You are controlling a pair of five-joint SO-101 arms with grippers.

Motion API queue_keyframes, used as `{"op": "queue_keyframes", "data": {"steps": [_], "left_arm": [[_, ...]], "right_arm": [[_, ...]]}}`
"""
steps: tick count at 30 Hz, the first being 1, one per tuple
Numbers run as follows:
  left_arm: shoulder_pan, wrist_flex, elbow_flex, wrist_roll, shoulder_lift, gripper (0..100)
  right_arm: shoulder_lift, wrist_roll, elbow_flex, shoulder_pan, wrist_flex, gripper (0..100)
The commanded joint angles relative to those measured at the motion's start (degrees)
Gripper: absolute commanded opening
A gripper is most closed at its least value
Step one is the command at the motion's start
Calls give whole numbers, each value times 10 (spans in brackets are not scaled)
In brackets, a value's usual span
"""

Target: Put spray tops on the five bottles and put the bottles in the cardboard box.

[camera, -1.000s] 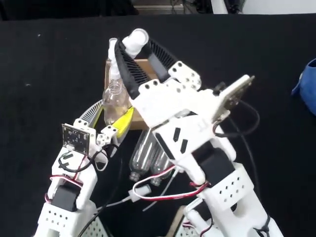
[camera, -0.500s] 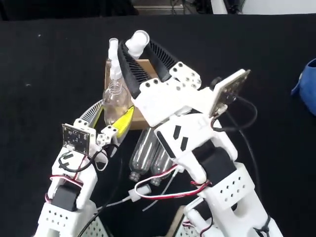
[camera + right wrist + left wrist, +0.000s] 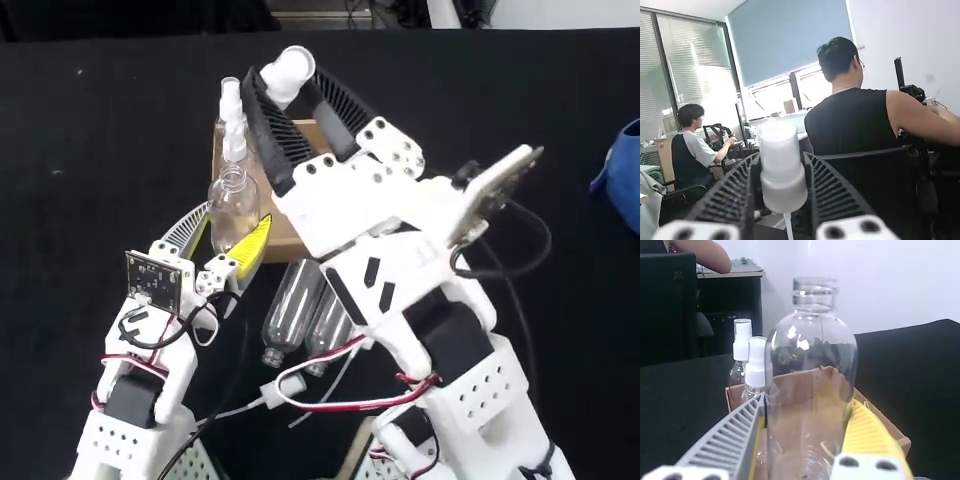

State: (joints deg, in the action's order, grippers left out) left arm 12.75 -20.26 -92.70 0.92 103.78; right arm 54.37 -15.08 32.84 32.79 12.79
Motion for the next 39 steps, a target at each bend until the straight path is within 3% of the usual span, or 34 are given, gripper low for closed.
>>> {"op": "queue_keyframes", "data": {"steps": [1,15,20,24,32,39], "left_arm": [[2,14,9,-1,7,33],[2,14,9,-1,7,33],[2,14,9,-1,7,33],[2,14,9,-1,7,33],[2,14,9,-1,7,33],[2,14,9,-1,7,33]], "right_arm": [[0,8,-22,-7,32,12],[-4,8,3,17,122,15],[-4,88,37,79,121,15],[-5,114,50,88,125,16],[-5,116,28,118,189,201],[-4,116,-29,115,206,131]]}}
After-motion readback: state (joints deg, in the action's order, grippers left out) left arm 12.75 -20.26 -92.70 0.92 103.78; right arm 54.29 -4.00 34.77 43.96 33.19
